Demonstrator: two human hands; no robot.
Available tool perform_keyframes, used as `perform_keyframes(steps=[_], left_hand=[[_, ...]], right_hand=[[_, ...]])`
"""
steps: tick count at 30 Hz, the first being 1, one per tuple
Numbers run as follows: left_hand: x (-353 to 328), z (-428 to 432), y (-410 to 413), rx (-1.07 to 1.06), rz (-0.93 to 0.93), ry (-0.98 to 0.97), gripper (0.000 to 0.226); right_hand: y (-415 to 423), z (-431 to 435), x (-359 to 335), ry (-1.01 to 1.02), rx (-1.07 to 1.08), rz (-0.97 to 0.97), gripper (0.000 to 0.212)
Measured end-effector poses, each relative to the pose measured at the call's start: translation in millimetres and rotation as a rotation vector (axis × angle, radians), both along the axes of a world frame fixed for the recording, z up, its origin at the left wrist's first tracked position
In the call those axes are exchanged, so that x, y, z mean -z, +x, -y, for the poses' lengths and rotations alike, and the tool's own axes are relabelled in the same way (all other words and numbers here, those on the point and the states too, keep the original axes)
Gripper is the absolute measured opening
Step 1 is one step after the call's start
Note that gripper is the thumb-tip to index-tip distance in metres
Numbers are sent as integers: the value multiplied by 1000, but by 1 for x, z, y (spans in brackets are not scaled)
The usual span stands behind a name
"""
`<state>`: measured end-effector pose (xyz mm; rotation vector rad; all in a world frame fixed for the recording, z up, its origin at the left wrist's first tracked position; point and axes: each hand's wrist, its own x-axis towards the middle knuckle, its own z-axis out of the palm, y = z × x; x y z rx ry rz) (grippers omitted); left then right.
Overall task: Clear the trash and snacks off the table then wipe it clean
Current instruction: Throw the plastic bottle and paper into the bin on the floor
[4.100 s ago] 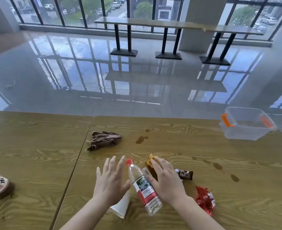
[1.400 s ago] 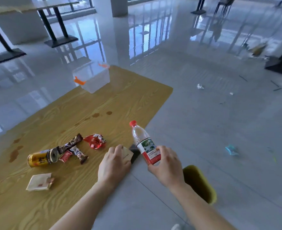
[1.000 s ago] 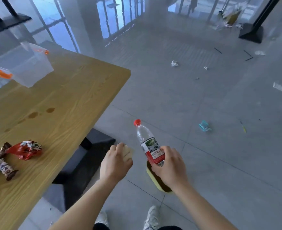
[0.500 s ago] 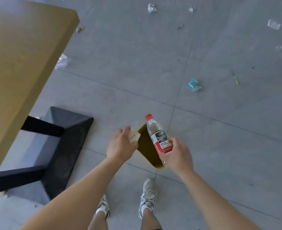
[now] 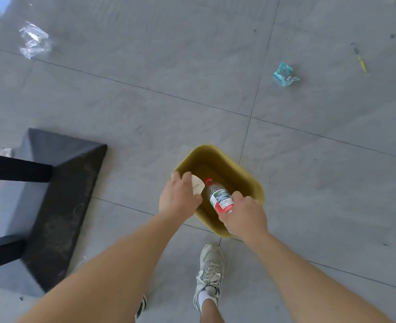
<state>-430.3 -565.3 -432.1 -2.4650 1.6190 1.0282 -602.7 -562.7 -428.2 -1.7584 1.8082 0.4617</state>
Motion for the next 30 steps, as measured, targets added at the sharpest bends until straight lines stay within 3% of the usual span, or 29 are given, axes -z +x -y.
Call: perform_keyframes(steps=[5, 14, 30], left_hand=[[39, 22, -10, 51, 43, 7, 59], [89, 19, -22, 255, 123, 33, 50], [83, 9, -7, 384, 139, -34, 48]], right_hand=[[5, 14, 46, 13, -94, -74, 61], [-3, 15, 92, 26, -208, -130, 37], [-6, 14, 82, -30, -196, 9, 24]])
